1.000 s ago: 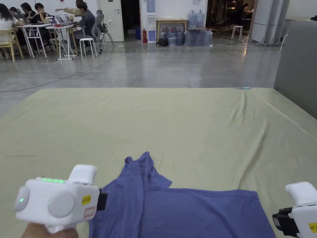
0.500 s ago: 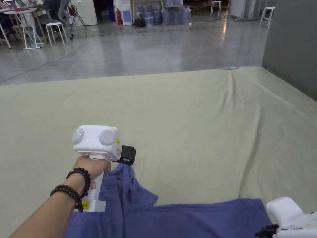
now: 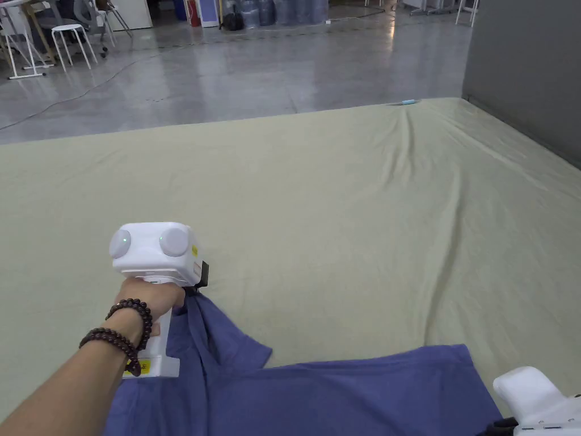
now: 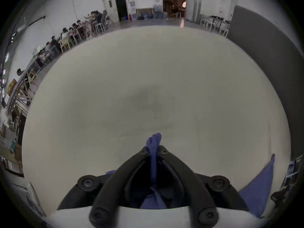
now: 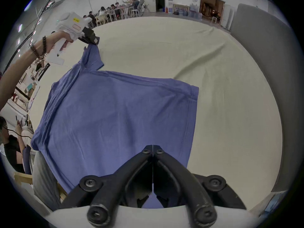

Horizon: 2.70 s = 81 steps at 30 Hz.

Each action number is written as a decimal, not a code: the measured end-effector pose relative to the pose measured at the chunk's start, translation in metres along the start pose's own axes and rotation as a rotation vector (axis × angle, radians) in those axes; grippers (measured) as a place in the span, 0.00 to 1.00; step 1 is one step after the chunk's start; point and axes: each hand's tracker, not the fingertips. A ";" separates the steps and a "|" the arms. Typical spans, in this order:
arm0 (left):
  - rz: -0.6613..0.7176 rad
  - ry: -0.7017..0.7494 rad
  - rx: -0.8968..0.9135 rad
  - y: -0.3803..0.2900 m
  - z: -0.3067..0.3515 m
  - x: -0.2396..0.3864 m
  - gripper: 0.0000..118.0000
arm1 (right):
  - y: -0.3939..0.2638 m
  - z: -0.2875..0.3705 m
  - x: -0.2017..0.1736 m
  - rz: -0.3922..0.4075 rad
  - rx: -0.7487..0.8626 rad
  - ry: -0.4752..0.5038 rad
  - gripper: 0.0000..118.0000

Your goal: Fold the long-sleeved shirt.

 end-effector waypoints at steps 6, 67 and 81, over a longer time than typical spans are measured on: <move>0.017 -0.087 0.098 -0.042 0.106 -0.008 0.00 | 0.000 0.015 -0.017 0.036 0.032 0.017 0.00; 0.108 -0.047 -0.056 -0.166 0.077 -0.075 0.02 | 0.045 0.024 -0.012 -0.074 0.082 -0.043 0.00; 0.147 -0.116 -0.015 -0.177 0.098 -0.088 0.02 | 0.143 -0.090 0.059 -0.301 -0.129 -0.147 0.37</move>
